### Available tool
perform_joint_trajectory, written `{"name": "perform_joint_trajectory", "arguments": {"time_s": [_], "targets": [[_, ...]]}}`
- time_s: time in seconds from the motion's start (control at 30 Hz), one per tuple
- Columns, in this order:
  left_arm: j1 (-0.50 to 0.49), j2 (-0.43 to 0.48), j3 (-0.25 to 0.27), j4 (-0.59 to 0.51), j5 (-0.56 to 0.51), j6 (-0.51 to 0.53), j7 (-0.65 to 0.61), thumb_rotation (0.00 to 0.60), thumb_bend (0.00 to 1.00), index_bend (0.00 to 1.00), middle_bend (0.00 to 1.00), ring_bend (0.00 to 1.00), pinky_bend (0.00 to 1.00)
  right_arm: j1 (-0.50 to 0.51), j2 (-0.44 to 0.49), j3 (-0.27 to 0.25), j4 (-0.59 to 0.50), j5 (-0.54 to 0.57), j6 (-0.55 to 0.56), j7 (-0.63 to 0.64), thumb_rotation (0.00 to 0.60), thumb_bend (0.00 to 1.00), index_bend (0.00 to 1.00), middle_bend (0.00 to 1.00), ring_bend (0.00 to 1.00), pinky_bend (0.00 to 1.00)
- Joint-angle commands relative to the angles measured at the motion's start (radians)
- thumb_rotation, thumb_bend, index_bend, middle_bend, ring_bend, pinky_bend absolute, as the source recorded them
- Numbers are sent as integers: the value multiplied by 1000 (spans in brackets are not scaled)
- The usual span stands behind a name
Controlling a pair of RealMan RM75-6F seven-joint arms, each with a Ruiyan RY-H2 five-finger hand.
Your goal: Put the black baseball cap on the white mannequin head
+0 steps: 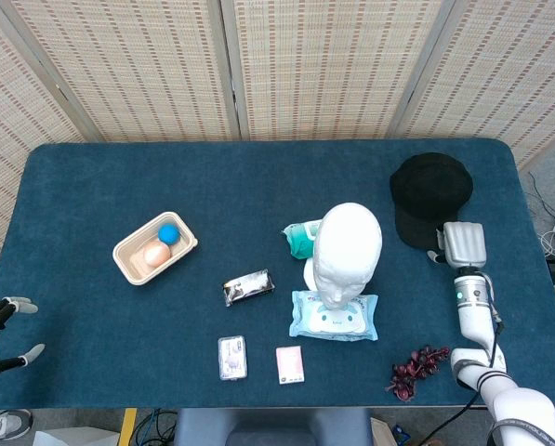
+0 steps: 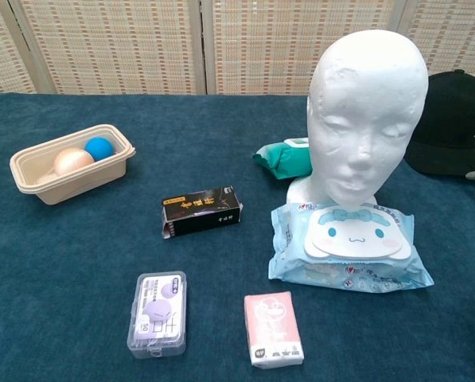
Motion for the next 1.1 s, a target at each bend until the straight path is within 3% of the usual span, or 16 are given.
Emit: {"name": "perform_joint_trajectory", "arguments": {"time_s": [0.03, 1.1], "targets": [[0, 1, 0, 0, -1, -1, -1, 600, 119, 378, 292, 257, 406, 6, -12, 0, 19, 0, -12, 1, 600, 0, 776, 842, 573, 682], [3, 8, 4, -5, 4, -1, -13, 600, 119, 379, 292, 257, 406, 64, -79, 23, 147, 21, -128, -11, 600, 0, 776, 842, 573, 682]]}}
